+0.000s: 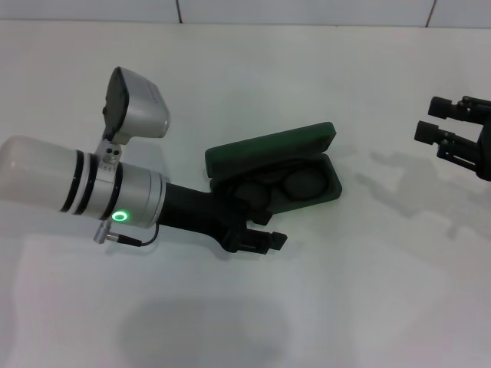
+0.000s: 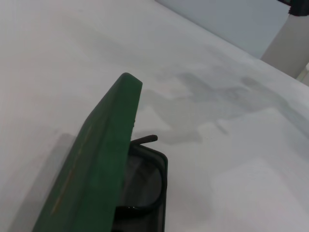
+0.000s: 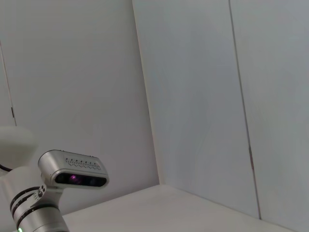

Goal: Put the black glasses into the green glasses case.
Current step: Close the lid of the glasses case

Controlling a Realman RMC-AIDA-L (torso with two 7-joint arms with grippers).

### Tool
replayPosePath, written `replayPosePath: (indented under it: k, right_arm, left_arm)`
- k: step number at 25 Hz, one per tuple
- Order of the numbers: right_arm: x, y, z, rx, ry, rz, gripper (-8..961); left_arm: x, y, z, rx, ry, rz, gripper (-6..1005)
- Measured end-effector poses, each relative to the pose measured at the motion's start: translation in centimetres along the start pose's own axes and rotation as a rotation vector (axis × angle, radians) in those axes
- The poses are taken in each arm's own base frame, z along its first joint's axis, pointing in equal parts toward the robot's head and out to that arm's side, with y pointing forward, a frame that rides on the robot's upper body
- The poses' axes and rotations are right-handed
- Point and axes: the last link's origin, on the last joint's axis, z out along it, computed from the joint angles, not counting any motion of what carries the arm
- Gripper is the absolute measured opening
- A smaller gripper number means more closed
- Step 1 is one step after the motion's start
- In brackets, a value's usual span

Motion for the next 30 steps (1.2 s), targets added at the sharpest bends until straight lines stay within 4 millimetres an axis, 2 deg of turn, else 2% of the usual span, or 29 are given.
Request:
replayPosePath:
  k: [30]
  right_arm:
    - [0.4, 0.4, -0.4, -0.004, -0.005, 0.019, 458]
  left_arm:
    - [0.3, -1.1, -0.7, 0.066, 0.043, -0.031, 612]
